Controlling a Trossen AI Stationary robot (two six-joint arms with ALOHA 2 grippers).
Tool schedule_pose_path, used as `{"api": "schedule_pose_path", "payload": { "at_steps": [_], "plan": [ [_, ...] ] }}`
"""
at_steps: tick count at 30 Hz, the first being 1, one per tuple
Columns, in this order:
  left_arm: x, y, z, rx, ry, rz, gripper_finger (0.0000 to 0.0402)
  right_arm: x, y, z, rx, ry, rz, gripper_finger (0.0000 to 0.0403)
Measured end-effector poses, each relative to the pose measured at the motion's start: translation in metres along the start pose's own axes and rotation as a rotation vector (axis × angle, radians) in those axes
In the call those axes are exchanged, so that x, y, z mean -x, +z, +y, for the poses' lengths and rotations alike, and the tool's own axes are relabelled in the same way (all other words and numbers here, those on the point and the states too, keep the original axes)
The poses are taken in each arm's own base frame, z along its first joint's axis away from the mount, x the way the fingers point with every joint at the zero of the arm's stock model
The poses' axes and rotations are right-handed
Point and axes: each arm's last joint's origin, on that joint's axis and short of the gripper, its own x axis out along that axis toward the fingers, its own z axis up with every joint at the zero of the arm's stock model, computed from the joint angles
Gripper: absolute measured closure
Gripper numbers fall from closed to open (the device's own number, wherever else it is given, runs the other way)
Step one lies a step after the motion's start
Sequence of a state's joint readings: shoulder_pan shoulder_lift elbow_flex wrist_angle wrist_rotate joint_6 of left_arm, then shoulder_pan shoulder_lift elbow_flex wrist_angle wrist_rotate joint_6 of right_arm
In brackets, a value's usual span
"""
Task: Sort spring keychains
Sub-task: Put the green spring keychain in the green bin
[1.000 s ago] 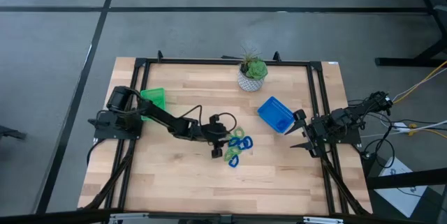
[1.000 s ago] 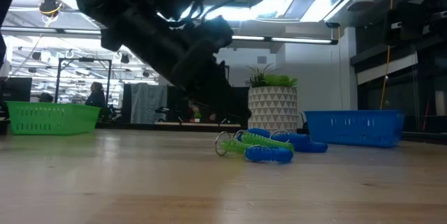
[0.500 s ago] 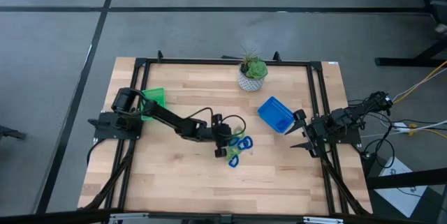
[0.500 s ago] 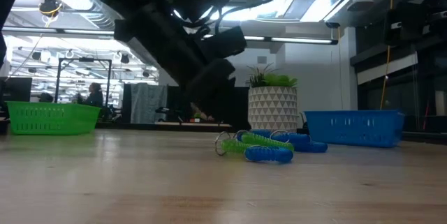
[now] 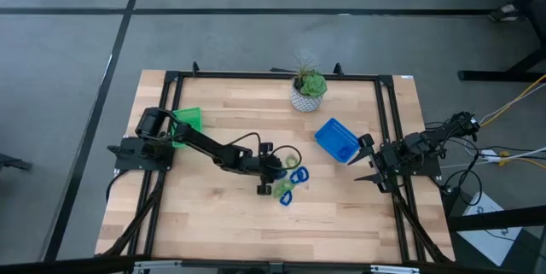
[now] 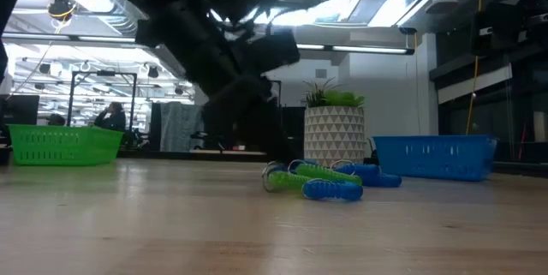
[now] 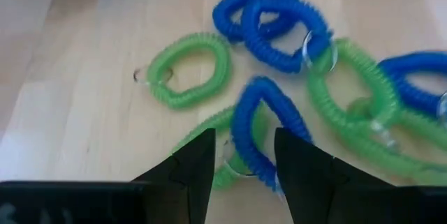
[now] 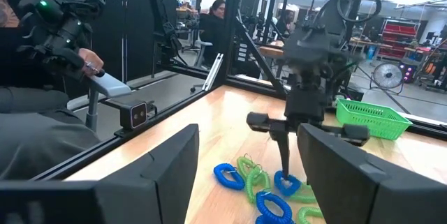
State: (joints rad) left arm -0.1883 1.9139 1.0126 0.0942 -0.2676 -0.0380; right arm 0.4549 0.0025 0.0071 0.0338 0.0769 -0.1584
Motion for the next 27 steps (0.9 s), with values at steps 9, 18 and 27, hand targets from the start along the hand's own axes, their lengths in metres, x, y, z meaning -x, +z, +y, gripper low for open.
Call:
{"api": "schedule_pose_path", "payload": {
  "at_steps": [9, 18, 27],
  "plan": [
    [0.021, 0.012, 0.005, -0.047, 0.002, -0.023, 0.0258, 0.000, 0.000, 0.000, 0.000, 0.000, 0.000, 0.0161],
    [0.028, -0.001, 0.010, -0.394, -0.014, 0.136, 0.0258, 0.000, 0.000, 0.000, 0.000, 0.000, 0.000, 0.0161],
    [0.020, -0.001, 0.031, -0.449, -0.084, 0.129, 0.0258, 0.000, 0.000, 0.000, 0.000, 0.000, 0.000, 0.0161]
  ]
}}
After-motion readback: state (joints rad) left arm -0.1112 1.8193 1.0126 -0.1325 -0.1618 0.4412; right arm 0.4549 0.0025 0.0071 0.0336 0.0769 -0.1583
